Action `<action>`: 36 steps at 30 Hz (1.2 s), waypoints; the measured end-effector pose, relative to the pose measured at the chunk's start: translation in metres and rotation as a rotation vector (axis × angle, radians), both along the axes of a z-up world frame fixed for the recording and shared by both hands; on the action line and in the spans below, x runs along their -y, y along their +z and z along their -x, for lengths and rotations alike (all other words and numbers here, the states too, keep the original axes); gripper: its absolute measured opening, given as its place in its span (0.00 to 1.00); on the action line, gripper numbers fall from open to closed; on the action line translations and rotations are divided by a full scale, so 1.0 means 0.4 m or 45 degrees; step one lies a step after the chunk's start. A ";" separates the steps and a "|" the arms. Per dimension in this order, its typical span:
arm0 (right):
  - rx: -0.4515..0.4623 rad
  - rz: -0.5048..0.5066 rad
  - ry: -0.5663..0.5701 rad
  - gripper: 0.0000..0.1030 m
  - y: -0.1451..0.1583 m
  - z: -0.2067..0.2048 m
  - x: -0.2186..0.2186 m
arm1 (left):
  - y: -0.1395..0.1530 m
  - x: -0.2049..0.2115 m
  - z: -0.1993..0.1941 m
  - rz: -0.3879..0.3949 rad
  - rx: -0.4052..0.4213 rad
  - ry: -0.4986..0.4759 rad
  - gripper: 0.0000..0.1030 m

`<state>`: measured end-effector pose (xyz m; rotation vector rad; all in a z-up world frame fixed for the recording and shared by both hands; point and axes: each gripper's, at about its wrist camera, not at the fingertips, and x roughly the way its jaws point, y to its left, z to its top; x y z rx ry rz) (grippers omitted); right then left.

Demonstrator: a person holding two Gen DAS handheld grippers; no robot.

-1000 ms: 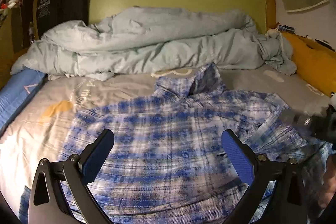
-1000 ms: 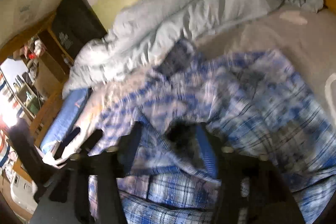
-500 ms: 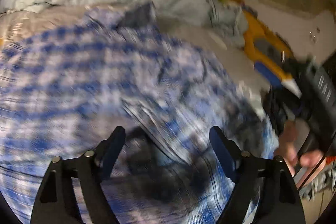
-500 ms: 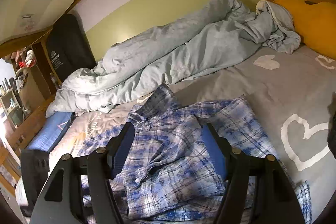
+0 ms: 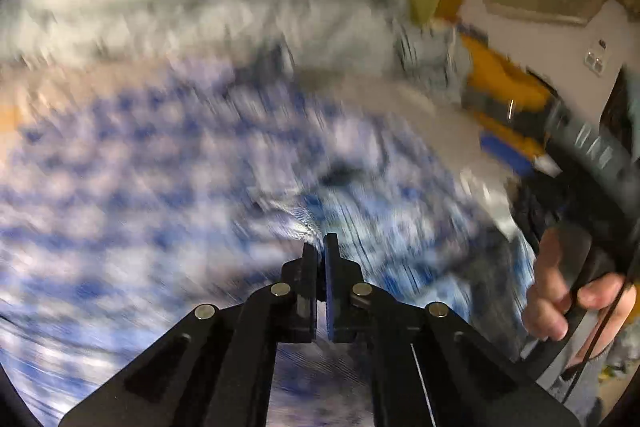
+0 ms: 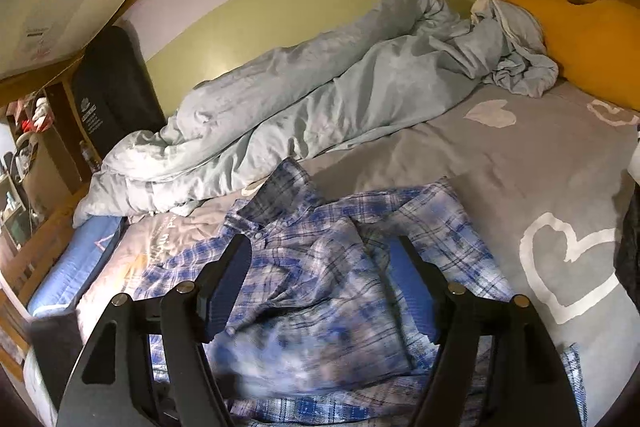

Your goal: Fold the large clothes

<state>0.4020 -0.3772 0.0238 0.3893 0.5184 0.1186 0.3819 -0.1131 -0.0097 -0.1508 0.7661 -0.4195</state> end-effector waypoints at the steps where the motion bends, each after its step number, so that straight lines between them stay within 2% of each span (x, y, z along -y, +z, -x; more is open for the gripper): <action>1: 0.001 -0.002 -0.009 0.70 0.001 0.001 0.004 | 0.022 -0.020 0.002 -0.024 0.062 0.041 0.03; 4: -0.020 0.007 -0.049 0.72 0.001 -0.001 0.016 | 0.068 -0.075 -0.001 -0.161 0.202 0.176 0.03; 6: -0.056 0.032 -0.087 0.72 -0.005 -0.007 0.020 | 0.083 -0.125 -0.019 -0.322 0.276 0.333 0.03; 8: -0.092 0.044 -0.102 0.72 -0.013 -0.014 0.025 | 0.082 -0.169 -0.039 -0.459 0.299 0.442 0.03; 11: -0.174 0.057 -0.110 0.72 -0.033 -0.032 0.030 | 0.066 -0.235 -0.080 -0.549 0.237 0.542 0.03; 13: -0.231 0.069 -0.113 0.72 -0.049 -0.045 0.032 | 0.043 -0.268 -0.101 -0.528 0.171 0.557 0.03; 15: -0.270 0.071 -0.119 0.72 -0.062 -0.053 0.036 | 0.018 -0.284 -0.128 -0.548 0.121 0.566 0.03; 16: -0.278 0.068 -0.119 0.72 -0.065 -0.053 0.038 | 0.008 -0.289 -0.134 -0.589 0.088 0.578 0.03; 21: -0.296 0.088 -0.175 0.75 -0.071 -0.051 0.057 | -0.025 -0.313 -0.147 -0.737 0.056 0.710 0.03; 26: -0.342 0.103 -0.223 0.77 -0.083 -0.059 0.080 | -0.067 -0.371 -0.167 -0.703 -0.080 0.754 0.03; 31: -0.441 0.150 -0.242 0.77 -0.122 -0.085 0.093 | -0.074 -0.373 -0.172 -0.666 -0.113 0.737 0.03; 33: -0.491 0.173 -0.238 0.77 -0.146 -0.098 0.098 | -0.078 -0.380 -0.175 -0.633 -0.144 0.740 0.06; 34: -0.521 0.177 -0.240 0.77 -0.160 -0.106 0.104 | -0.081 -0.384 -0.177 -0.614 -0.157 0.738 0.12; 36: -0.569 0.154 -0.245 0.77 -0.183 -0.116 0.122 | -0.081 -0.392 -0.178 -0.572 -0.176 0.741 0.30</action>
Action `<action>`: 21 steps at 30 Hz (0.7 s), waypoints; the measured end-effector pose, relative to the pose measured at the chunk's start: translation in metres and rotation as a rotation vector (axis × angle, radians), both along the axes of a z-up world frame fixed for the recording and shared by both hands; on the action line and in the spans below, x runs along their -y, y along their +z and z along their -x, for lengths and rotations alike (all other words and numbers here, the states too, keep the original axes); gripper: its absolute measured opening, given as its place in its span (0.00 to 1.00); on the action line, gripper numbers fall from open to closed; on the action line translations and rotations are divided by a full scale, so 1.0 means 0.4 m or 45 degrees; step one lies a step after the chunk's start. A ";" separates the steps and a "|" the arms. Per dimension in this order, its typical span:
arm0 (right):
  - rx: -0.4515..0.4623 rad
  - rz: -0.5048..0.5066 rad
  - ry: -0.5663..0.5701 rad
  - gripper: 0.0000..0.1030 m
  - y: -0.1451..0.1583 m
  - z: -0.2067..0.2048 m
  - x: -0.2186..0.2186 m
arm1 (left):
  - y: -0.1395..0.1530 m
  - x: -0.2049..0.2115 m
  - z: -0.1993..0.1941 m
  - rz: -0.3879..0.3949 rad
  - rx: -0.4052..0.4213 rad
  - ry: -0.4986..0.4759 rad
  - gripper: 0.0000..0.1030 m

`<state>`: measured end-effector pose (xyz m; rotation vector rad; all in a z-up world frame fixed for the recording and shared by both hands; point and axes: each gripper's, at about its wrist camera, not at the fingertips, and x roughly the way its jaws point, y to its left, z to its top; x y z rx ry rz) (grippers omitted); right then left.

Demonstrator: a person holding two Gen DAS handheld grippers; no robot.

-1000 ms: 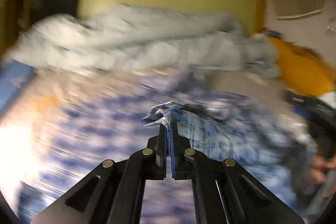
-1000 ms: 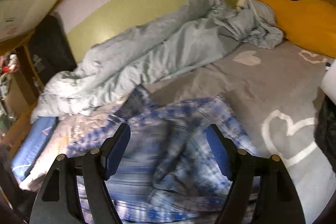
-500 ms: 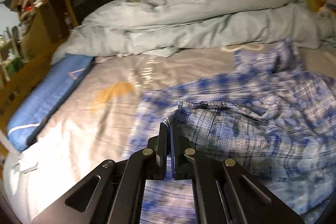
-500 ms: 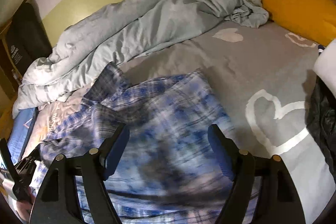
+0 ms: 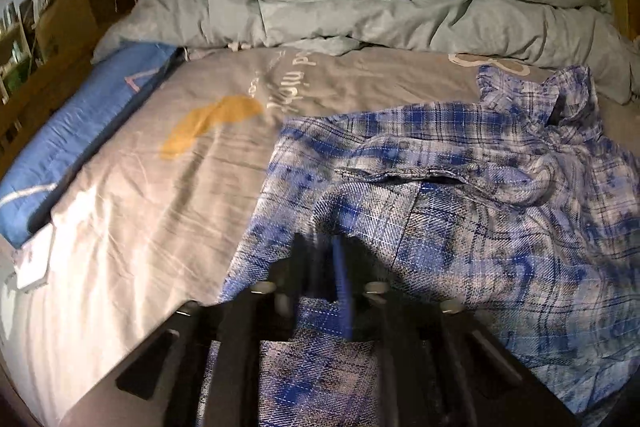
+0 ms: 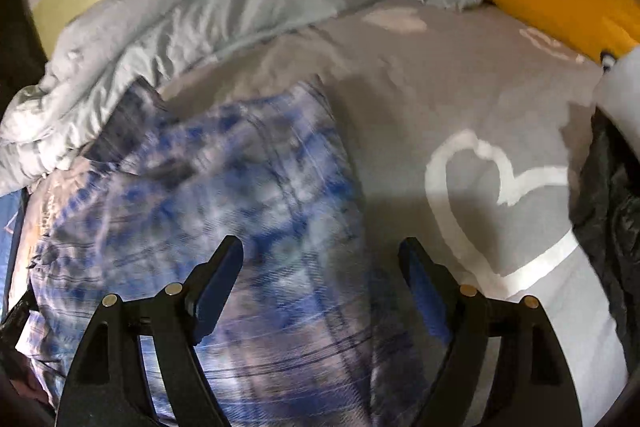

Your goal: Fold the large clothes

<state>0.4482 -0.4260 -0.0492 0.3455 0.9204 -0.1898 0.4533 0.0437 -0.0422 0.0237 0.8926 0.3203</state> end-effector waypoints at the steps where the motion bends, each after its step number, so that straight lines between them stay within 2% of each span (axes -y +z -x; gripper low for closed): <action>1: -0.001 -0.020 -0.004 0.72 -0.005 -0.001 0.008 | 0.004 -0.001 0.003 0.012 0.007 0.004 0.46; 2: 0.006 -0.034 -0.009 0.64 -0.006 0.000 0.016 | 0.014 -0.001 0.009 0.028 0.035 0.001 0.58; 4: 0.008 -0.022 0.004 0.04 -0.005 0.001 0.024 | 0.033 0.003 0.020 0.042 0.080 -0.010 0.64; 5: -0.010 -0.020 0.062 0.03 -0.007 -0.003 0.019 | 0.043 0.007 0.026 0.051 0.104 -0.019 0.65; 6: 0.024 0.007 0.089 0.03 0.003 0.005 0.015 | 0.052 0.010 0.032 0.058 0.123 -0.027 0.65; 9: 0.239 0.009 0.066 0.03 0.067 0.049 0.025 | 0.067 0.021 0.037 0.053 0.153 -0.052 0.65; 10: 0.249 0.017 0.067 0.03 0.071 0.050 0.025 | 0.065 0.025 0.034 0.037 0.145 -0.055 0.65; 12: 0.123 0.062 0.042 0.03 0.029 0.027 0.029 | 0.058 0.032 0.028 0.012 0.123 -0.054 0.65; 14: -0.002 0.017 0.028 0.03 -0.022 0.004 0.042 | 0.054 0.034 0.026 0.012 0.113 -0.061 0.65; 17: 0.005 0.004 -0.012 0.07 -0.020 0.008 0.058 | 0.068 0.041 0.036 0.018 0.151 -0.082 0.65; 20: 0.027 0.034 -0.046 0.18 -0.010 0.017 0.065 | 0.108 0.063 0.064 0.012 0.255 -0.141 0.65; 21: 0.048 0.059 -0.065 0.26 0.006 0.028 0.064 | 0.126 0.072 0.077 0.013 0.298 -0.165 0.65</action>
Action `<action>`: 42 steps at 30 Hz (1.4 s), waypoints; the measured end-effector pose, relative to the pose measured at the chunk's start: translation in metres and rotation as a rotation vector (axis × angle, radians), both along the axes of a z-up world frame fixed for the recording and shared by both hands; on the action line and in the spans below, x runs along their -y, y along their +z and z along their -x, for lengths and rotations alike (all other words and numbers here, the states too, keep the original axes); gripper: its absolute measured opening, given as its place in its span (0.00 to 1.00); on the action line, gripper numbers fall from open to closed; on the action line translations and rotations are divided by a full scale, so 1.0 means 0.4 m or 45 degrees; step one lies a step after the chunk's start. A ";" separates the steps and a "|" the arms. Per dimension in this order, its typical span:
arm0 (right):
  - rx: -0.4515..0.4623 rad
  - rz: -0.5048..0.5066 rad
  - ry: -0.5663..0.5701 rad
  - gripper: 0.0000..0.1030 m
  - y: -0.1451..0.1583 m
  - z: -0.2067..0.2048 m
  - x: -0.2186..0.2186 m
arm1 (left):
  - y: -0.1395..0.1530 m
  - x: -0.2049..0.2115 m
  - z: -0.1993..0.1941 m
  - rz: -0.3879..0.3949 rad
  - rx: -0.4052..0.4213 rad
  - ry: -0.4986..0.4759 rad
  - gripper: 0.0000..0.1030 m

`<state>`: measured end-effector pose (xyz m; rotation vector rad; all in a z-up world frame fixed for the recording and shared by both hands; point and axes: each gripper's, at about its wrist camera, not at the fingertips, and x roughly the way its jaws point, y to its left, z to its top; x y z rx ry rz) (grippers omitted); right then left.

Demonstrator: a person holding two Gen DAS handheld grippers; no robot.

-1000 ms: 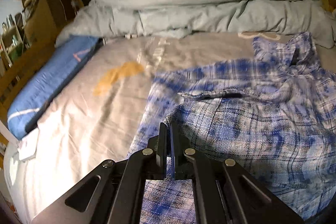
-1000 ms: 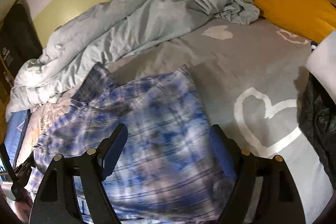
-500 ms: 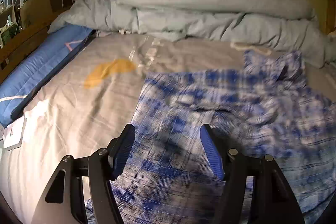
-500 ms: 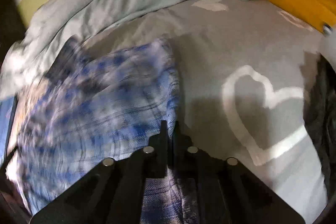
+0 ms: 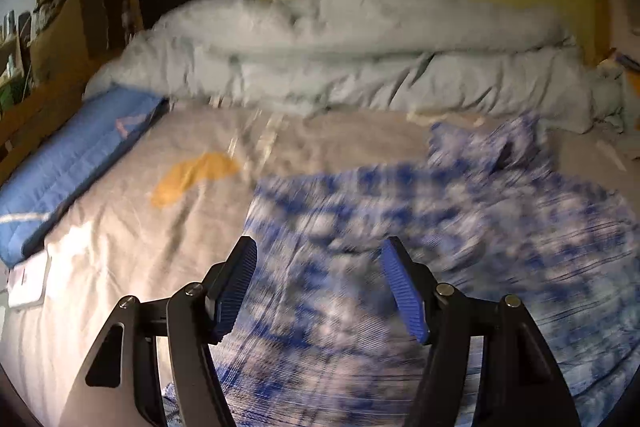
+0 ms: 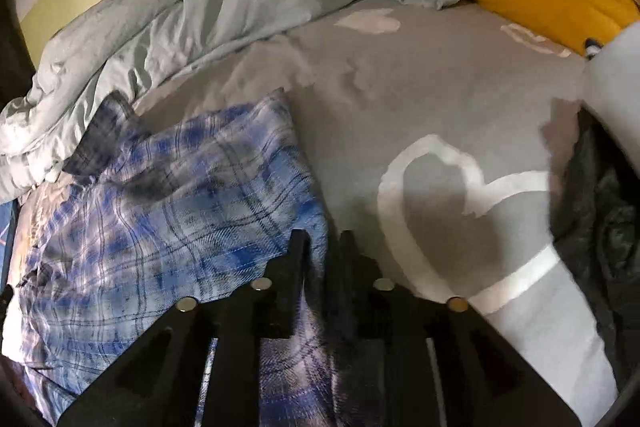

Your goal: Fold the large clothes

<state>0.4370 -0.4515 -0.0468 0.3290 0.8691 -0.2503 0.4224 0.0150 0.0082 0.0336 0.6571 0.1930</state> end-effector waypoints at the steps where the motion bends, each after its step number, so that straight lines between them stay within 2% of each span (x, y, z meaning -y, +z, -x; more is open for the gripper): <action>1: 0.032 0.031 -0.013 0.34 0.020 0.007 -0.004 | 0.019 0.007 0.017 0.014 0.045 -0.024 0.68; 3: 0.133 0.088 -0.013 0.48 0.073 0.038 -0.016 | 0.053 0.016 0.047 0.033 0.106 -0.044 0.74; 6: 0.290 0.131 0.038 0.53 0.178 0.102 -0.042 | 0.111 0.031 0.111 -0.041 0.187 -0.078 0.74; 8: 0.363 0.139 0.090 0.61 0.250 0.140 -0.072 | 0.168 0.038 0.160 -0.111 0.218 -0.106 0.74; 12: 0.509 0.151 0.164 0.75 0.378 0.236 -0.129 | 0.289 0.037 0.275 -0.131 0.311 -0.135 0.76; 14: 0.547 0.164 0.205 0.78 0.426 0.290 -0.157 | 0.347 0.033 0.344 -0.113 0.355 -0.152 0.83; 17: 0.566 0.191 0.252 0.83 0.477 0.375 -0.193 | 0.417 0.033 0.442 -0.087 0.419 -0.184 0.84; 21: 0.585 0.186 0.276 0.97 0.499 0.476 -0.216 | 0.472 0.022 0.566 0.001 0.460 -0.230 0.92; 22: 0.592 0.176 0.277 0.99 0.497 0.500 -0.218 | 0.477 0.019 0.591 0.016 0.465 -0.235 1.00; 25: 0.605 0.136 0.271 0.99 0.482 0.565 -0.219 | 0.474 0.014 0.670 0.037 0.493 -0.246 1.00; 31: 0.548 0.103 0.315 0.99 0.413 0.637 -0.237 | 0.391 0.028 0.765 -0.058 0.505 -0.226 1.00; 37: 0.484 0.169 0.377 0.99 0.337 0.648 -0.273 | 0.291 0.029 0.752 -0.029 0.408 -0.231 1.00; 42: 0.430 0.183 0.465 0.99 0.277 0.638 -0.306 | 0.220 0.049 0.717 -0.068 0.320 -0.249 1.00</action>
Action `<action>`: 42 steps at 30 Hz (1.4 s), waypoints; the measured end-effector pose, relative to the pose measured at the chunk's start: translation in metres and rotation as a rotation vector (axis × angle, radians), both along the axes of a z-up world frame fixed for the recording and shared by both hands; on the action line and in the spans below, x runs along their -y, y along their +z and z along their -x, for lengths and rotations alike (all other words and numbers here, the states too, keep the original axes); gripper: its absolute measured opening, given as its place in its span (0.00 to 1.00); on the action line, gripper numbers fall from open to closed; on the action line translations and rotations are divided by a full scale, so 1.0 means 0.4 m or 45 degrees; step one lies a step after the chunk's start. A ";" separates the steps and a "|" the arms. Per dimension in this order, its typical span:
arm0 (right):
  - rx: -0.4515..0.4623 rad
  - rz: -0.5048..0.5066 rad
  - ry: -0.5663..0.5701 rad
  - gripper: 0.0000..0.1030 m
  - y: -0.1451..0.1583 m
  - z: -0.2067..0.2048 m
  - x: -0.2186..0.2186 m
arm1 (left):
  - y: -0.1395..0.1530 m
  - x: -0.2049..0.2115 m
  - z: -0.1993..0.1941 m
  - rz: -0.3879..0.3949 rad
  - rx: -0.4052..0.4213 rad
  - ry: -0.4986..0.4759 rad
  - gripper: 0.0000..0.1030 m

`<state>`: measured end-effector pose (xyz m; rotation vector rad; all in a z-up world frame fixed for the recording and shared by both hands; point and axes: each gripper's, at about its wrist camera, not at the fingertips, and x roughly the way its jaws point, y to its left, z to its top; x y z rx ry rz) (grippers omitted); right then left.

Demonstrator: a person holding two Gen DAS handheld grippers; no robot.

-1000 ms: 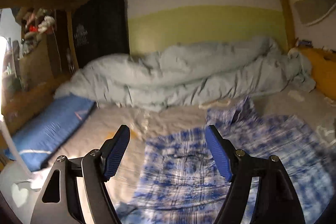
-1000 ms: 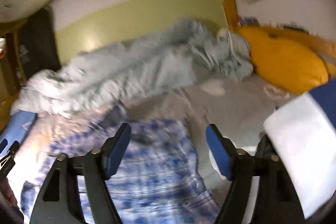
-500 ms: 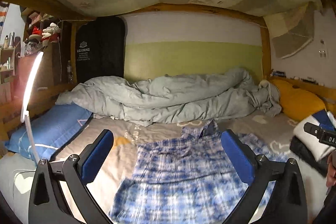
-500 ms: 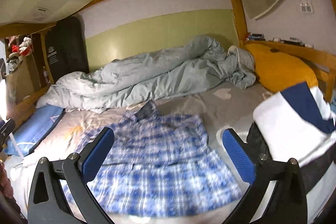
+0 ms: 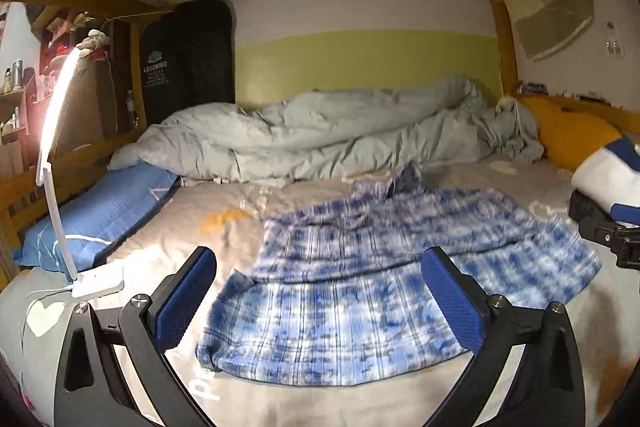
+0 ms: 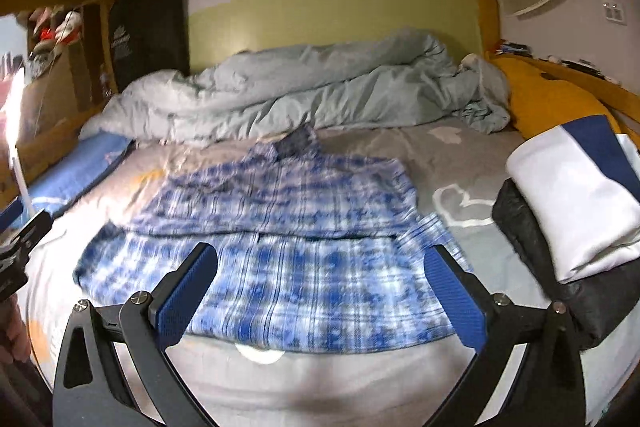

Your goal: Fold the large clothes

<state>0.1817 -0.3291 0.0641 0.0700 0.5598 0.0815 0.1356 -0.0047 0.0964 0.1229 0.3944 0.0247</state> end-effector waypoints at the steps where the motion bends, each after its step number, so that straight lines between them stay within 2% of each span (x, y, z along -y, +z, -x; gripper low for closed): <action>1: -0.015 0.011 0.013 0.99 -0.013 -0.004 -0.007 | -0.014 0.002 -0.006 -0.006 -0.014 -0.001 1.00; 6: -0.133 0.053 0.096 0.99 -0.093 -0.025 -0.048 | -0.088 0.003 -0.026 -0.005 -0.131 -0.021 1.00; 10: -0.258 0.062 0.174 0.99 -0.160 -0.033 -0.078 | -0.190 -0.003 -0.036 0.016 -0.313 -0.036 1.00; 11: -0.296 0.079 0.192 0.99 -0.180 -0.035 -0.087 | -0.225 -0.002 -0.046 0.012 -0.380 -0.040 1.00; 14: -0.389 0.182 0.225 0.99 -0.239 -0.043 -0.113 | -0.282 0.012 -0.075 -0.061 -0.474 -0.024 1.00; 16: -0.452 0.255 0.235 0.99 -0.277 -0.054 -0.127 | -0.306 0.022 -0.089 -0.117 -0.507 -0.013 1.00; 18: -0.483 0.295 0.223 0.99 -0.302 -0.064 -0.130 | -0.320 0.026 -0.102 -0.129 -0.529 -0.025 1.00; 23: -0.481 0.308 0.130 0.99 -0.316 -0.097 -0.100 | -0.365 0.033 -0.133 -0.184 -0.590 -0.015 1.00; 26: -0.479 0.316 0.068 0.99 -0.320 -0.117 -0.074 | -0.371 0.011 -0.151 -0.132 -0.594 0.011 1.00; 30: -0.450 0.365 -0.024 0.99 -0.320 -0.137 -0.026 | -0.368 -0.035 -0.178 -0.127 -0.557 0.143 1.00; 31: -0.448 0.365 -0.049 0.99 -0.318 -0.145 -0.011 | -0.366 -0.054 -0.187 -0.100 -0.558 0.171 0.99; 33: -0.451 0.356 -0.102 0.99 -0.316 -0.152 0.024 | -0.361 -0.086 -0.198 -0.031 -0.556 0.189 0.88; 35: -0.443 0.352 -0.144 0.99 -0.312 -0.158 0.051 | -0.357 -0.105 -0.204 -0.001 -0.548 0.192 0.69; 36: -0.431 0.356 -0.159 0.91 -0.309 -0.157 0.063 | -0.356 -0.111 -0.206 -0.004 -0.543 0.198 0.63; 37: -0.420 0.360 -0.162 0.72 -0.305 -0.155 0.069 | -0.355 -0.112 -0.207 -0.013 -0.539 0.201 0.45; 38: -0.411 0.357 -0.148 0.58 -0.302 -0.155 0.072 | -0.354 -0.114 -0.207 -0.018 -0.533 0.198 0.25; 39: -0.394 0.359 -0.135 0.25 -0.300 -0.153 0.072 | -0.353 -0.112 -0.203 -0.017 -0.528 0.192 0.18; 40: -0.368 0.380 -0.141 0.11 -0.298 -0.150 0.072 | -0.350 -0.113 -0.201 -0.014 -0.515 0.192 0.09; 42: -0.346 0.390 -0.149 0.05 -0.299 -0.147 0.074 | -0.333 -0.112 -0.185 -0.031 -0.474 0.194 0.06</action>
